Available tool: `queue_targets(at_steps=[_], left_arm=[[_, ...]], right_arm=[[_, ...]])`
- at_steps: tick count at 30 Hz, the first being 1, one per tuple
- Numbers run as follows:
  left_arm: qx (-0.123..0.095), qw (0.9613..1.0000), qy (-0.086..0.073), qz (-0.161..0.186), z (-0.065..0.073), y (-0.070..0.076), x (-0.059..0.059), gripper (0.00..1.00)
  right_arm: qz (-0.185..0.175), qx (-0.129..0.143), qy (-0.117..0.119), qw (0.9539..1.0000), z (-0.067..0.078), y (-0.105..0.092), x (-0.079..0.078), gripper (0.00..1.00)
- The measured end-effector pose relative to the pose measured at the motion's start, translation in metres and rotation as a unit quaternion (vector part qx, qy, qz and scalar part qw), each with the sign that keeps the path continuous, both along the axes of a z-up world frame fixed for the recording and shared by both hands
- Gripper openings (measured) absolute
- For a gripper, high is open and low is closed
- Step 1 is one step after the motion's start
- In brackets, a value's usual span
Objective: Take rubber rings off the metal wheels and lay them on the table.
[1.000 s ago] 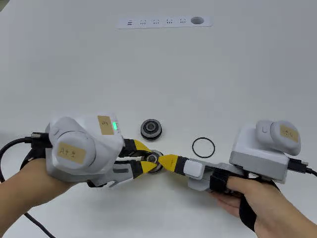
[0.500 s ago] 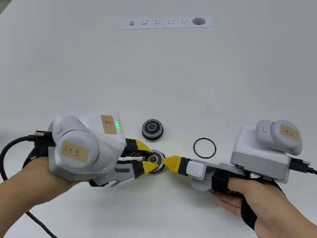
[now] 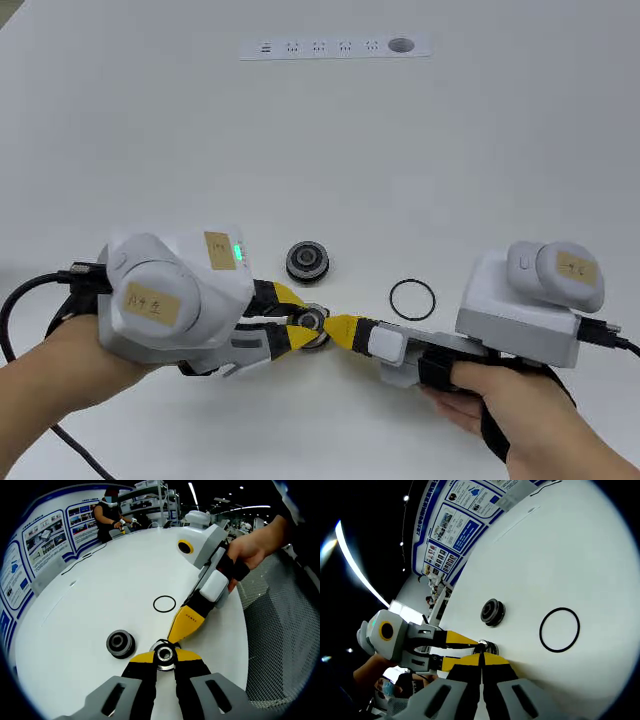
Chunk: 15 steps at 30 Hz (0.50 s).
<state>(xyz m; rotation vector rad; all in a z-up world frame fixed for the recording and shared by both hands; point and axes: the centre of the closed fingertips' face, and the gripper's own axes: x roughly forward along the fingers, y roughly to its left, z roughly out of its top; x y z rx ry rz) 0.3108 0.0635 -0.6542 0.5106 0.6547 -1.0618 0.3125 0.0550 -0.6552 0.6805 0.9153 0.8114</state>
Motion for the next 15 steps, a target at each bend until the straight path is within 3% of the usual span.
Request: queue_targets(at_steps=[15], left_arm=[[0.001, 1.0000, 0.000, 0.000, 0.0000, 0.0001, 0.0000, 0.13]], right_arm=[[0.018, -0.011, -0.024, 0.9995, 0.0011, 0.0050, -0.0007, 0.01]])
